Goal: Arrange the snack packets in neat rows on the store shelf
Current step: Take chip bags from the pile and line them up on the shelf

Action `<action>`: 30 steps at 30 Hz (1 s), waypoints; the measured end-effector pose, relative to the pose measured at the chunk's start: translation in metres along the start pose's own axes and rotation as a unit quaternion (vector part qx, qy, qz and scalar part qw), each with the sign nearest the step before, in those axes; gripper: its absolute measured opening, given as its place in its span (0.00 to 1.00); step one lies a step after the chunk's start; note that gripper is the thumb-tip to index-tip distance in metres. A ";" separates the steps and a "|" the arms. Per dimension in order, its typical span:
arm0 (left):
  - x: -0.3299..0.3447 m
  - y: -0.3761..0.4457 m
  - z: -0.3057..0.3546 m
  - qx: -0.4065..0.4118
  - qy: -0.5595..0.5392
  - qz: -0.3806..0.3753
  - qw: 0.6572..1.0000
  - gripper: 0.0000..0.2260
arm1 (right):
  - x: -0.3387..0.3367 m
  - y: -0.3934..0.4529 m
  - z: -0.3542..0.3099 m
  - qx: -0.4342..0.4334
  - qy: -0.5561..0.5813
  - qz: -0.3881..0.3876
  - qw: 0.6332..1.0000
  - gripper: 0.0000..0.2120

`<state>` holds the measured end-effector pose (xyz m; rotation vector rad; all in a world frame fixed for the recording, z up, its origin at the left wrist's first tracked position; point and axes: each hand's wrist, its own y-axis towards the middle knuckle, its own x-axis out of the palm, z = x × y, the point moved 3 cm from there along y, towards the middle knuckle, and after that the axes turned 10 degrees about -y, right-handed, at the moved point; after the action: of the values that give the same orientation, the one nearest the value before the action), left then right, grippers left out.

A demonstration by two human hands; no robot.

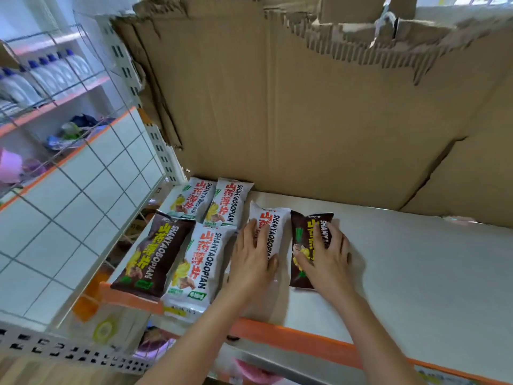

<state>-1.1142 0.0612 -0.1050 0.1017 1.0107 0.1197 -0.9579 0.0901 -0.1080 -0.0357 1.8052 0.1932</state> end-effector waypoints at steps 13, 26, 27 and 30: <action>0.001 0.057 -0.006 0.038 0.046 -0.029 0.998 0.27 | 0.008 0.034 -0.011 -0.033 0.000 -0.024 0.999 0.30; -0.007 0.066 -0.007 0.017 -0.002 -0.060 0.998 0.30 | 0.000 0.048 -0.019 0.002 -0.031 -0.050 0.998 0.25; -0.011 0.063 -0.005 0.023 -0.015 -0.056 0.998 0.29 | -0.004 0.043 -0.019 0.009 -0.037 -0.039 0.998 0.24; -0.024 0.042 0.001 0.037 -0.017 -0.033 0.999 0.23 | -0.014 0.024 -0.017 0.019 -0.044 0.006 0.999 0.19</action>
<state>-1.1279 0.0988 -0.0788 0.1366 0.9829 0.0203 -0.9740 0.1096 -0.0879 0.0108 1.7211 0.1661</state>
